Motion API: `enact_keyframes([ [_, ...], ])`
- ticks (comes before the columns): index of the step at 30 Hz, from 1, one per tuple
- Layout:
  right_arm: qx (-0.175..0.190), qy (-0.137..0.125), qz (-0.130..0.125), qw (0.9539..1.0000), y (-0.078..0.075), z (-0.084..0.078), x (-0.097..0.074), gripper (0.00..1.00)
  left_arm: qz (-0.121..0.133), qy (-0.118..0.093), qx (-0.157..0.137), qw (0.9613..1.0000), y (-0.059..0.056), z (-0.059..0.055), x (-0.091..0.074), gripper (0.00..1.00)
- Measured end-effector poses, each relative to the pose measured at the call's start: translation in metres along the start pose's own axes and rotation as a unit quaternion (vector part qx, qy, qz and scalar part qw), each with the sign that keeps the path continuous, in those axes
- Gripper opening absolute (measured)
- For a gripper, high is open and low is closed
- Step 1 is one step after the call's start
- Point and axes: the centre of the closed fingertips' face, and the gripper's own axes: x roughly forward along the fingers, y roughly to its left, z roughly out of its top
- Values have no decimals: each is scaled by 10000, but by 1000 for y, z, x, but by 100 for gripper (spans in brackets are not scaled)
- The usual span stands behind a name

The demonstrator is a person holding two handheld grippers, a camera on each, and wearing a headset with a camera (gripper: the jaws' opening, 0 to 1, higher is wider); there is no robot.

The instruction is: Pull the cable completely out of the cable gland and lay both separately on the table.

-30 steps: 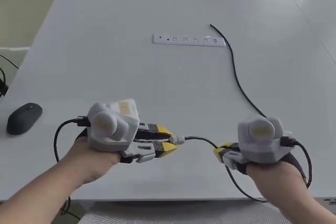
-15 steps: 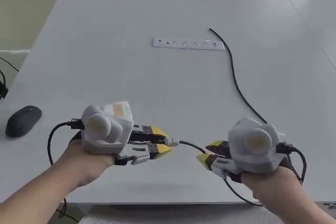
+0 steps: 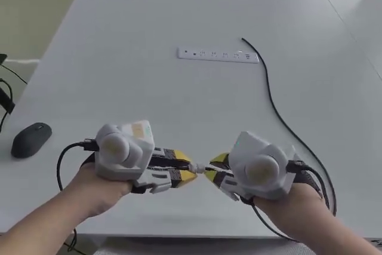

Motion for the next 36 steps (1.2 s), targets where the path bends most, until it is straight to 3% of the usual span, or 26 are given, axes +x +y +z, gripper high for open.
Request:
enact_keyframes([
  [2,-219,20,-17,9998,0,-1,2,3,19,5,-5,10000,0,0,0,15],
  [9,-117,48,-57,9999,-2,-4,4,1,6,-13,-17,10000,1,1,2,15],
  [14,215,75,-126,9997,-9,-7,4,0,21,-41,-28,10000,3,2,2,15],
  [17,633,38,-70,9980,-10,-10,5,0,39,-39,-26,10000,4,3,2,15],
  [22,767,115,-183,9968,-17,-18,4,0,55,-49,-31,10000,7,3,2,15],
  [29,1231,226,-272,9918,-28,-34,2,0,51,-58,-66,9999,9,2,1,15],
  [36,1821,286,-296,9824,-31,-44,2,0,39,-71,-63,9999,8,3,3,15],
])
